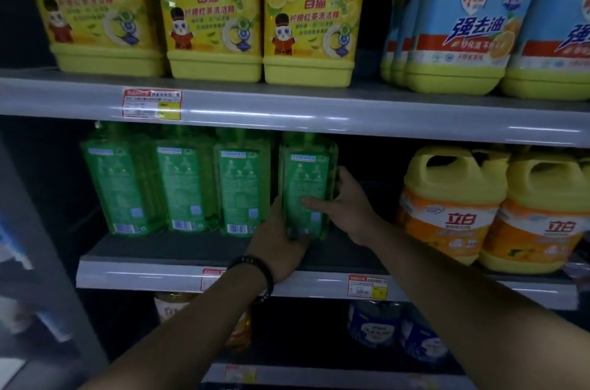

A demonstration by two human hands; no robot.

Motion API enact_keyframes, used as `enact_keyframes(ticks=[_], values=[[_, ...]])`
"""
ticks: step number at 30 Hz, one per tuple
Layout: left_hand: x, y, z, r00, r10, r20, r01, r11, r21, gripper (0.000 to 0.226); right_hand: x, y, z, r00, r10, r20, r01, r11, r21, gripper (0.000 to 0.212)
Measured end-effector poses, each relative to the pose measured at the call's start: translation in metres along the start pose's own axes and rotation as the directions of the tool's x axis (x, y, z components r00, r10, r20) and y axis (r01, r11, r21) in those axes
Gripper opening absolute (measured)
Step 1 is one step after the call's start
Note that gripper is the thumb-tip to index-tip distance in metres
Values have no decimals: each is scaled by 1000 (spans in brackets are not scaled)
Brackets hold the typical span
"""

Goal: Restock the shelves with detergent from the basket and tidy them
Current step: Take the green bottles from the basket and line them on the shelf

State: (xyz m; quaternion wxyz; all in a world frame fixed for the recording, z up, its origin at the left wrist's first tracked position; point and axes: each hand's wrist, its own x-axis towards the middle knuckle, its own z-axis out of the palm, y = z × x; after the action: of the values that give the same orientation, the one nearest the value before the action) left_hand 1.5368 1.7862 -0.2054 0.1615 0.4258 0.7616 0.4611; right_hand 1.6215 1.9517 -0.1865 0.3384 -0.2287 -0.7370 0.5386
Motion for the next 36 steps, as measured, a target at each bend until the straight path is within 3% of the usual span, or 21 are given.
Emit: enact_keyframes(ticks=[7,11,17,22,25,28,36], values=[[20,-6,12,991,-129,20,127,989,70,108,19,11,23,996,-18,-92,2,985,-172,60],[29,-13,16,994,-109,-11,110,986,129,93,16,22,31,995,4,-103,-33,959,-283,59],[13,-8,9,999,-46,24,41,984,173,82,-3,26,26,992,61,-114,-104,903,-418,41],[-37,1,-9,985,170,-37,-160,968,192,43,-56,9,11,999,-18,-47,-4,911,-413,41],[-78,-3,-20,975,213,-69,-205,972,114,29,-103,3,-8,995,-92,25,94,906,-413,28],[-123,-12,-23,978,199,-54,-195,978,66,26,-158,6,-29,982,-134,137,179,896,-406,18],[-210,-102,24,985,22,170,-59,974,218,14,-262,80,-31,961,80,264,46,898,-437,13]])
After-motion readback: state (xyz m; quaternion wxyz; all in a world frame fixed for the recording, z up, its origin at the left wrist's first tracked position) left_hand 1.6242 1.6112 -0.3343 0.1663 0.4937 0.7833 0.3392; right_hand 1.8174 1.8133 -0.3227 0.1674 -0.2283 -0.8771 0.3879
